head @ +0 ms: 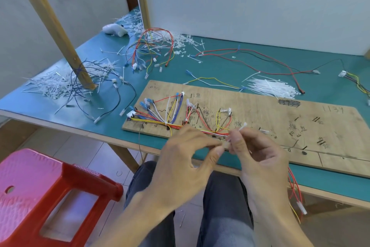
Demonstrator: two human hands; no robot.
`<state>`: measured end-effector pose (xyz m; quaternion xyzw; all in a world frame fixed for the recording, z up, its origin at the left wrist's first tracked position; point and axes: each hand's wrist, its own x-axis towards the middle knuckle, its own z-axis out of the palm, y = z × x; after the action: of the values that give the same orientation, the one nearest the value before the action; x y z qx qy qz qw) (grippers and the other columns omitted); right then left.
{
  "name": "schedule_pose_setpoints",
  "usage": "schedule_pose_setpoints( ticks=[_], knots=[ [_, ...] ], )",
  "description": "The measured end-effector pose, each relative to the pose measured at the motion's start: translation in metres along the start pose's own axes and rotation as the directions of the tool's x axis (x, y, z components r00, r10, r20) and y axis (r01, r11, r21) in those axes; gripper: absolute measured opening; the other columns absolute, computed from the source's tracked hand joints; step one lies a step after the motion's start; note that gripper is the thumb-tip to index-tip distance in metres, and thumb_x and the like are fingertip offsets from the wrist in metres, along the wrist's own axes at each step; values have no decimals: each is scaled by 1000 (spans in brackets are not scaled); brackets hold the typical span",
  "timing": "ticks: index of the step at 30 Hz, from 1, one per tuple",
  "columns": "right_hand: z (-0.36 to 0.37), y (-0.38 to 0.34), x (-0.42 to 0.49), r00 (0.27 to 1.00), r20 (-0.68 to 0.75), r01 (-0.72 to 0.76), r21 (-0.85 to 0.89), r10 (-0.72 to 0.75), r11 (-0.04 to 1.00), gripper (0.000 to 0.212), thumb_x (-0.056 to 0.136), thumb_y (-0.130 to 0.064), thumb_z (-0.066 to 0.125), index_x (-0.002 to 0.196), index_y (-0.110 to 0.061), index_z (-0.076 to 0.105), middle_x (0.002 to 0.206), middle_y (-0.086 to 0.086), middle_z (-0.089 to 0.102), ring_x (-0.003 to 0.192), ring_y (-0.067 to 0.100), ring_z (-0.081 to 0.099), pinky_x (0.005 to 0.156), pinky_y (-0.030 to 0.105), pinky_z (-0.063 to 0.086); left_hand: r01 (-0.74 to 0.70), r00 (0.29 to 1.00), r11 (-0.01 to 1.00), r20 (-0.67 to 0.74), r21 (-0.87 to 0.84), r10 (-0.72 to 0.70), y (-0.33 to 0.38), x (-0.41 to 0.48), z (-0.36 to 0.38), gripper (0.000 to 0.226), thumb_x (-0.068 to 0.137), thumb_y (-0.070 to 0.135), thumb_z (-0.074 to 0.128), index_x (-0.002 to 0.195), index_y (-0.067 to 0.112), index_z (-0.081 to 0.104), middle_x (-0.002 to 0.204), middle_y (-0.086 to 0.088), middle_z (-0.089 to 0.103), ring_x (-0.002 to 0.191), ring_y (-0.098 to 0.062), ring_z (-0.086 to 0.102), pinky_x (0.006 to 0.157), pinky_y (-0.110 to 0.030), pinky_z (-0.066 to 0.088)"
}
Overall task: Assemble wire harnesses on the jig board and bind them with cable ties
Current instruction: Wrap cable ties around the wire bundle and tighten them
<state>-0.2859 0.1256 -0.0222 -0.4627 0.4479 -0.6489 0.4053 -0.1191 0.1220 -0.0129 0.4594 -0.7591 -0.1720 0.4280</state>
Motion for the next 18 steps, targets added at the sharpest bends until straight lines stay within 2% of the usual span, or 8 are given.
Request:
schedule_pose_setpoints(
  ticks=[3,6,8,10,13,15,17,18],
  knots=[
    [10,3,21,989,-120,74,-82,-84,994,17,102,-31,70,92,-18,73,81,-2,70,73,13,63,71,23,53,-1,994,985,112,170,-18,-15,21,-7,25,100,21,68,124,25,73,119,16,67,120,-7,56,103,-32,47],
    [22,11,40,972,-174,126,-191,-160,973,18,106,-33,64,92,-23,66,80,-2,67,71,18,63,69,32,53,-25,975,974,223,225,-26,-25,40,-16,35,101,8,58,132,21,68,126,10,66,123,-6,55,107,-28,45],
    [29,17,48,960,-198,143,-254,-197,957,17,108,-33,60,94,-24,63,78,-4,66,70,17,64,68,35,54,1,978,968,203,251,-54,-30,49,-23,40,99,-1,55,131,18,69,120,11,68,110,-4,59,102,-28,48],
    [36,24,50,951,-229,136,-290,-207,947,16,109,-31,57,95,-24,60,77,-6,66,71,18,66,69,33,55,25,981,967,179,254,-72,-34,58,-30,47,92,-9,55,127,17,72,104,27,62,95,2,56,95,-24,49],
    [41,29,48,946,-233,145,-316,-225,938,16,110,-30,55,95,-24,59,77,-6,68,73,19,69,68,26,53,-10,957,968,284,250,-63,-33,68,-36,63,81,-14,53,130,21,70,96,39,51,88,-2,56,87,-20,47],
    [41,28,48,948,-227,148,-307,-223,940,16,110,-29,55,96,-23,59,77,-4,69,71,19,70,68,22,53,-35,917,965,393,259,-72,-31,73,-34,72,79,-12,52,138,26,65,120,29,63,108,-8,61,95,-32,52],
    [41,28,48,947,-230,146,-308,-222,940,16,110,-27,55,97,-20,59,77,-5,70,68,16,71,66,20,53,-52,876,956,473,289,-95,-31,74,-29,80,78,-13,49,145,31,58,146,17,59,134,-9,52,107,-40,49],
    [41,28,48,947,-233,142,-309,-220,940,16,110,-27,55,97,-19,59,77,-5,71,66,15,72,65,20,54,-65,861,950,498,307,-102,-32,74,-27,82,77,-12,49,146,32,56,149,16,56,140,-9,48,109,-42,48]
  ],
)
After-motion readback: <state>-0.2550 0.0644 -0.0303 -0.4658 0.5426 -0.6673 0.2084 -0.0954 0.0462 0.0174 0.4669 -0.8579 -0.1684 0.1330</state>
